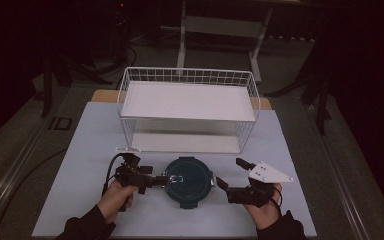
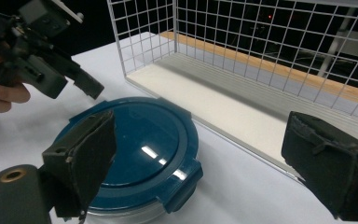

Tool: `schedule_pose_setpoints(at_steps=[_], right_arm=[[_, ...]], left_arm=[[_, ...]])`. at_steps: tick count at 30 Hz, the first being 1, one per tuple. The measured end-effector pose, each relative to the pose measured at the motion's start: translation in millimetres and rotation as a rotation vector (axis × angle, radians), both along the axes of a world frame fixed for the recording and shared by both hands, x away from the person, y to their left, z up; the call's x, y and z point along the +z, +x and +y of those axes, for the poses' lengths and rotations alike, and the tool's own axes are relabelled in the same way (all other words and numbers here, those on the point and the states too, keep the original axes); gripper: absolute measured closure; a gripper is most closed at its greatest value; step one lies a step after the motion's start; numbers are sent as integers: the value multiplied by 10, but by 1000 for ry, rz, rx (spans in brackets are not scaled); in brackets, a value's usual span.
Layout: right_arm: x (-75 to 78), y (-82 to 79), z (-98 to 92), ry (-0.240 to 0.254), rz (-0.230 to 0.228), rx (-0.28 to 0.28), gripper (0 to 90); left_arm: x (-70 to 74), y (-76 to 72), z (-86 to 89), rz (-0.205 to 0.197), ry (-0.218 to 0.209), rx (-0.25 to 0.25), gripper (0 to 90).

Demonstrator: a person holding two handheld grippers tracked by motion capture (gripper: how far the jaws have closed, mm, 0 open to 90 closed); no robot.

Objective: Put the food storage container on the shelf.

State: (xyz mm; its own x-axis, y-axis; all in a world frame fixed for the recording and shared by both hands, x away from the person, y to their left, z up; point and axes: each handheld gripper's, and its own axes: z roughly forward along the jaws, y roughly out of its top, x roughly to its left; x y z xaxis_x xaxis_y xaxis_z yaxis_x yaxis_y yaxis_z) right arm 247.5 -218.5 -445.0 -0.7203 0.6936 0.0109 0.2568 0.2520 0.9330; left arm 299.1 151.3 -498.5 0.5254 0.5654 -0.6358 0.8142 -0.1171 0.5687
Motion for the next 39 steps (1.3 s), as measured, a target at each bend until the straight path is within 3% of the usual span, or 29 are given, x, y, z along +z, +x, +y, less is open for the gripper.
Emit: schedule_pose_setpoints(at_steps=[2, 4, 8, 11, 15, 18, 21, 26, 29, 32, 39], right_arm=[[-12, -4, 15, -10, 13, 11, 100], [-17, -12, 30, -14, 13, 21, 101], [-11, -22, 44, -26, 10, 23, 101], [-13, -21, 50, -28, 17, 26, 102], [-22, -20, 70, -34, 22, 34, 102], [-26, -21, 81, -38, 30, 37, 104], [-31, -19, 83, -41, 33, 38, 105], [-40, -12, 85, -40, 44, 38, 105], [-69, 20, 77, -35, 80, 39, 137], [-113, 79, 61, -10, 150, 47, 136], [-265, 228, 40, 47, 355, 54, 174]], left_arm=[[-48, 38, 13, 59, -40, 7, 0], [-72, 55, 19, 88, -53, 16, 45], [-113, 63, -1, 139, -49, 8, 170], [-131, 65, -5, 161, -43, 23, 302], [-157, 89, 5, 191, -44, 27, 393], [-191, 101, 6, 218, -50, 23, 443], [-223, 110, -5, 241, -83, -4, 494], [-261, 125, 18, 269, -116, -5, 510], [-245, 114, 10, 256, -104, -1, 516], [-225, 89, 1, 233, -96, -5, 518], [-164, 14, -19, 178, -80, -14, 537]])
